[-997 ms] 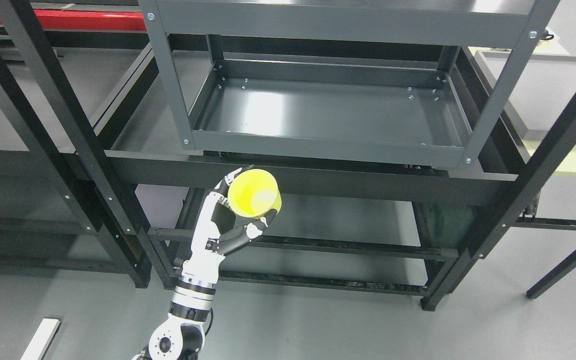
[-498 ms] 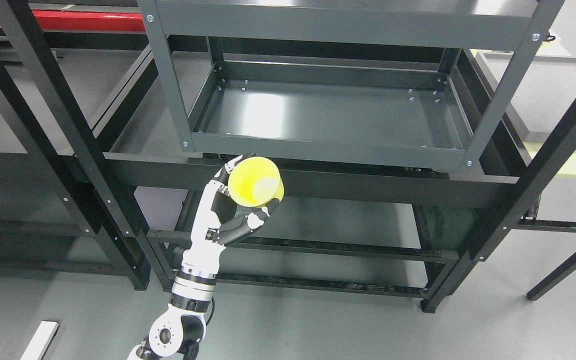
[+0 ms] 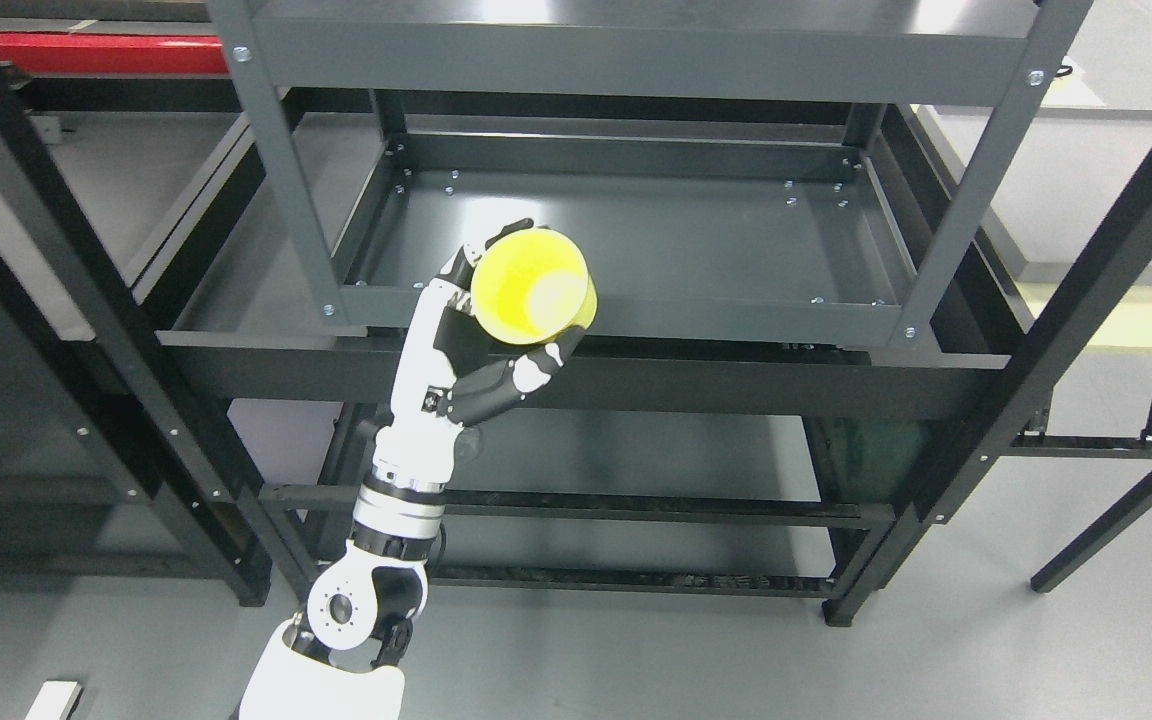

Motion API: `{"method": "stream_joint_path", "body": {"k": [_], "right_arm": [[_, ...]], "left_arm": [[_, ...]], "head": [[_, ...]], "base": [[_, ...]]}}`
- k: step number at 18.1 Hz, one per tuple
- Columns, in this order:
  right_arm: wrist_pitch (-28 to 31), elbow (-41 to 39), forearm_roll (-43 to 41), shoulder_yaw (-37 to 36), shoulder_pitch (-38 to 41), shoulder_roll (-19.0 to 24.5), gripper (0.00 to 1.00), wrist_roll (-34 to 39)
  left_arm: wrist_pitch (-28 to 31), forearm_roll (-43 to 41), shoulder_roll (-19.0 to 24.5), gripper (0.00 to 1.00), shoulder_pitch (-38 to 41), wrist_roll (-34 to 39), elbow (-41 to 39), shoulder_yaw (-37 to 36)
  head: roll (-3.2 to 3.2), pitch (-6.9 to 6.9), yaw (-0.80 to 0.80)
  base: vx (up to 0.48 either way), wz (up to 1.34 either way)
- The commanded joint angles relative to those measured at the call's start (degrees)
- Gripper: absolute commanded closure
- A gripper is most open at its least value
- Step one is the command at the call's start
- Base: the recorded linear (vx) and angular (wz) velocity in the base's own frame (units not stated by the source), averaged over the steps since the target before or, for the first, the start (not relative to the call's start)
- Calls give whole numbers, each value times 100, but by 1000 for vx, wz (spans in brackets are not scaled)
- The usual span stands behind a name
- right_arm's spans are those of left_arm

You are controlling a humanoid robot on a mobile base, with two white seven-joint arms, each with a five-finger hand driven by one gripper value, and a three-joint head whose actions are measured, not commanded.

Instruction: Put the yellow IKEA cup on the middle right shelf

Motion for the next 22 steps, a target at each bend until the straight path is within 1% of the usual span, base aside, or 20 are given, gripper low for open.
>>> {"method": "stream_joint_path", "body": {"k": [1, 6, 9, 13, 17, 20, 22], "right_arm": [[-1, 0, -141, 97, 62, -100, 1, -1230], [-1, 0, -141, 97, 62, -100, 1, -1230], [-1, 0, -141, 97, 62, -100, 1, -1230], [-1, 0, -141, 97, 62, -100, 1, -1230], [-1, 8, -141, 97, 62, -100, 1, -1230], [-1, 0, -141, 97, 62, -100, 1, -1230], [-1, 0, -141, 97, 62, -100, 1, -1230]], "left_arm": [[44, 0, 100, 100, -831, 16, -438, -398], [157, -18, 100, 100, -1684, 60, -579, -451], [587, -18, 100, 100, -2158, 200, -571, -416], [1176, -9, 100, 100, -2668, 1148, -535, -451], [1721, 166, 100, 100, -3380, 1772, -343, -696], [2187, 587, 100, 100, -3723, 2309, 87, -811], [2485, 1078, 100, 100, -3978, 2494, 421, -802]], "head": [[0, 0, 0], [0, 0, 0], [0, 0, 0], [0, 0, 0], [0, -2, 0], [0, -1, 0], [0, -2, 0]], "base": [[94, -172], [112, -138], [137, -25], [149, 5], [133, 82], [104, 106], [86, 73]]}}
